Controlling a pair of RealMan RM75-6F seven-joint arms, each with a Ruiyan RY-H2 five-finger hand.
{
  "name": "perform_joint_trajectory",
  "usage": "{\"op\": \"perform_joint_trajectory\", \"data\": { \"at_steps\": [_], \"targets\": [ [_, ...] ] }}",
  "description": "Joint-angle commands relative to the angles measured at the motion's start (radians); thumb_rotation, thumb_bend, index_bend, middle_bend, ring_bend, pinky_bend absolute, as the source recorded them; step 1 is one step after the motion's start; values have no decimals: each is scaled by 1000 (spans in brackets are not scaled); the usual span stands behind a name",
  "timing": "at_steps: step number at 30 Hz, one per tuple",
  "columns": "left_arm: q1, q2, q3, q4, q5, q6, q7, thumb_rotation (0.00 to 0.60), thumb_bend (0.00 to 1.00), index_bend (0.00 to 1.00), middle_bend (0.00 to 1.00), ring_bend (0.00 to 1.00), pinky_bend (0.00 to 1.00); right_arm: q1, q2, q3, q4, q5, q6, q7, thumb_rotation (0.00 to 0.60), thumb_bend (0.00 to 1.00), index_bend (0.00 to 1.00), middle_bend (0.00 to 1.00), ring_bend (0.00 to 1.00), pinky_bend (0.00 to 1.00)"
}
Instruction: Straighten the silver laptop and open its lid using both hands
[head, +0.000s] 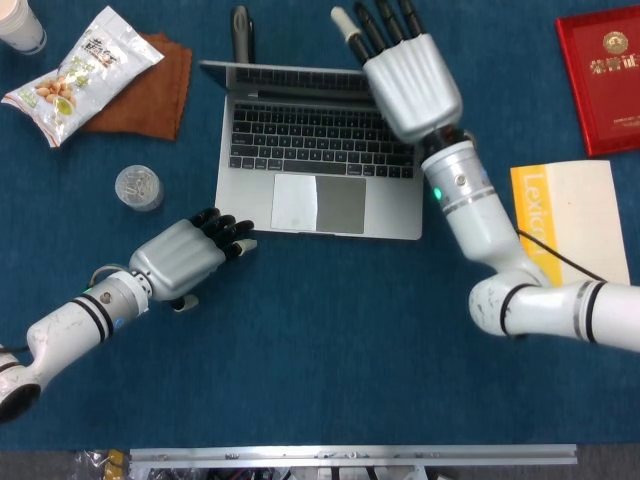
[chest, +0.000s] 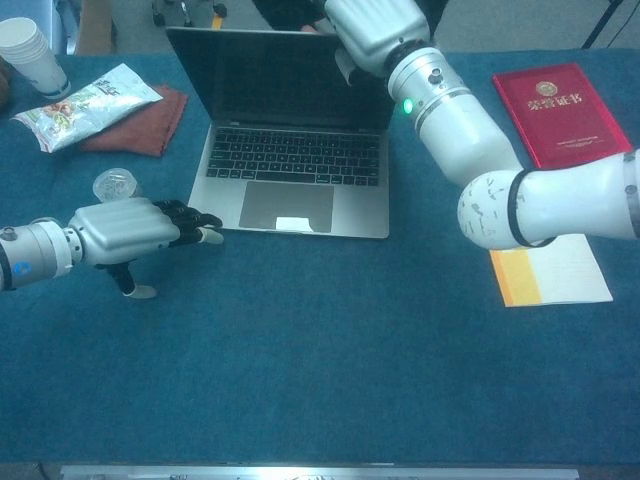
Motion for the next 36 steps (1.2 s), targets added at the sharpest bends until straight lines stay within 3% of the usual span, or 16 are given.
{"op": "perform_joint_trajectory", "data": {
  "at_steps": [1, 14, 26, 30, 36],
  "targets": [
    [0, 0, 0, -2, -6, -2, 6, 600, 227, 0, 0, 0, 28, 12, 1, 10, 33, 10, -11, 17, 597, 485, 0, 103, 14, 64],
    [-1, 4, -3, -15, -28, 1, 27, 600, 227, 0, 0, 0, 28, 65, -32, 49, 206, 48, -32, 62, 594, 483, 0, 103, 14, 64],
    [-4, 1, -3, -21, -42, -2, 49, 600, 227, 0, 0, 0, 28, 79, -41, 60, 289, 84, -42, 72, 595, 458, 0, 103, 14, 64],
    [-5, 3, -5, -28, -46, 2, 60, 600, 227, 0, 0, 0, 28, 73, -28, 59, 261, 73, -41, 102, 595, 457, 0, 103, 14, 64],
    [3, 27, -8, -52, -59, 23, 76, 600, 227, 0, 0, 0, 28, 34, 38, 41, 111, 21, -7, 156, 595, 458, 0, 103, 13, 64]
  ]
}}
